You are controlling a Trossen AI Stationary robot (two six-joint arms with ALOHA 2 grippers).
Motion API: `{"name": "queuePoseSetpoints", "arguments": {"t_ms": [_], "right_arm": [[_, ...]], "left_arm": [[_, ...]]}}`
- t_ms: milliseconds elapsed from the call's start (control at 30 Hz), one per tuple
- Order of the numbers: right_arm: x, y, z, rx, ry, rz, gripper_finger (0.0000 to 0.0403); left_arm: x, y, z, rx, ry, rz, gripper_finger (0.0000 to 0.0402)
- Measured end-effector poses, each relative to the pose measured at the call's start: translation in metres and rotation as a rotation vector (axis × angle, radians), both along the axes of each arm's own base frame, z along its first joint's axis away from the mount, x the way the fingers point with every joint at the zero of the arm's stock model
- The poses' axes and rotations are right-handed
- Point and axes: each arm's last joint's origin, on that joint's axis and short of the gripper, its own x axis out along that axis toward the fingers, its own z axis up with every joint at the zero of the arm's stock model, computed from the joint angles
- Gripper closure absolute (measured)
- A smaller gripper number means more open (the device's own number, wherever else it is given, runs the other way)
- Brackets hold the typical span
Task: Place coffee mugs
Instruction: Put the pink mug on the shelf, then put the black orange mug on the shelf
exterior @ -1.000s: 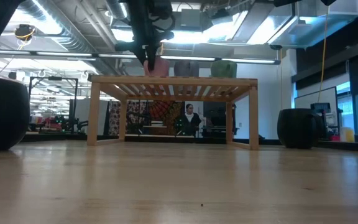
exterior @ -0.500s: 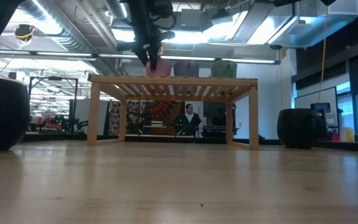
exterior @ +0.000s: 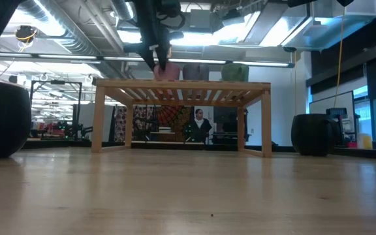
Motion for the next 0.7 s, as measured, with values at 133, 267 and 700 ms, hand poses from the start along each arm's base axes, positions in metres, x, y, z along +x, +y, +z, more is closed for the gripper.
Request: {"name": "queuePoseSetpoints", "arguments": {"t_ms": [133, 267, 700], "right_arm": [[0.0, 0.0, 0.0, 0.0, 0.0, 0.0, 0.0242], [0.0, 0.0, 0.0, 0.001, 0.0, 0.0, 0.0242], [0.001, 0.001, 0.0, -0.024, 0.015, 0.039, 0.0242]], "left_arm": [[-0.004, -0.005, 0.005, -0.03, -0.011, -0.078, 0.0273], [-0.015, -0.015, 0.023, -0.007, -0.049, -0.103, 0.0273], [-0.048, -0.143, 0.093, 0.181, -0.156, -0.673, 0.0273]]}}
